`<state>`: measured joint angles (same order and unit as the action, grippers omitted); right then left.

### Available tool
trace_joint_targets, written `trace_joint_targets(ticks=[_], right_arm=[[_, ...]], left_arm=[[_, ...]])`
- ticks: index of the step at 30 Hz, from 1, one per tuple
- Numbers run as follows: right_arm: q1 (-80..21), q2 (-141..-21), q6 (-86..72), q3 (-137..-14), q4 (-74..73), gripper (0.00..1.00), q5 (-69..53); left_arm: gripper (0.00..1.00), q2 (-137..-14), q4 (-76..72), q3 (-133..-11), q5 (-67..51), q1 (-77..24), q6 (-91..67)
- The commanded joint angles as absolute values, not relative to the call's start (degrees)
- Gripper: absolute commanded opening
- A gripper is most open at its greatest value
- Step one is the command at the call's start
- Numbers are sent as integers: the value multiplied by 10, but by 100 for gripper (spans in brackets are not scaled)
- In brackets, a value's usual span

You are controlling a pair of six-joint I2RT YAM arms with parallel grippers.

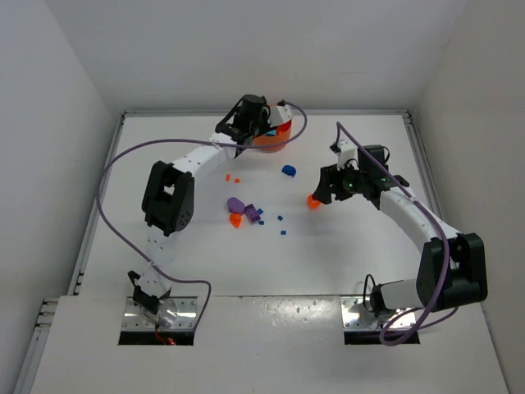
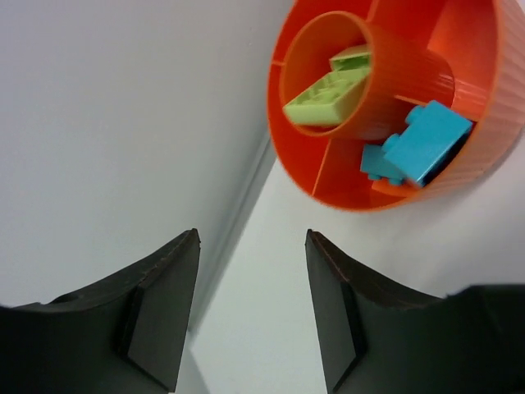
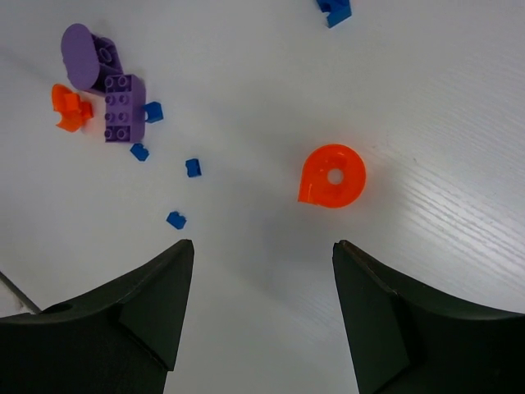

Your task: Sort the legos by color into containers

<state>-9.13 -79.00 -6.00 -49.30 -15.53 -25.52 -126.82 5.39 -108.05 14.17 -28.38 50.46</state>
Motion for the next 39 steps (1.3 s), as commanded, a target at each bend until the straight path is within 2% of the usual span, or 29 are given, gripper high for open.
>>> trace_joint_targets(ticks=[1, 3, 6, 7, 8, 9, 13, 19, 22, 29, 39], right_arm=[[-107, -773, -50, -511, -146, 70, -308], [-120, -784, -57, -532, -152, 70, -325], [-162, -817, -57, -582, -166, 68, -331], [-177, -851, -52, -600, -184, 67, -326], [-208, -872, -44, -638, -204, 66, -314], [-226, -891, -39, -658, -213, 66, -309], [-312, -999, -24, -762, -226, 65, -248], [-381, -1124, -51, -900, -220, 65, -158], [-413, -1181, -51, -959, -228, 63, -107], [-457, -1248, -51, -1008, -250, 63, -50], [-474, -1292, -56, -1027, -267, 63, -19]], left_arm=[[62, -1152, 89, -1067, 174, -266, 316], [62, -1118, 119, -1039, 174, -249, 256], [65, -1022, 141, -928, 115, -208, 152], [70, -995, 141, -865, 103, -185, 112], [83, -947, 141, -836, 64, -172, 96], [88, -925, 141, -809, 42, -158, 79], [100, -831, 152, -693, -39, -96, 12], [100, -738, 175, -636, -49, -66, -9], [100, -731, 207, -630, -36, -53, -14], [100, -721, 207, -620, -22, -12, -33], [100, -722, 195, -614, -71, 33, -48]])
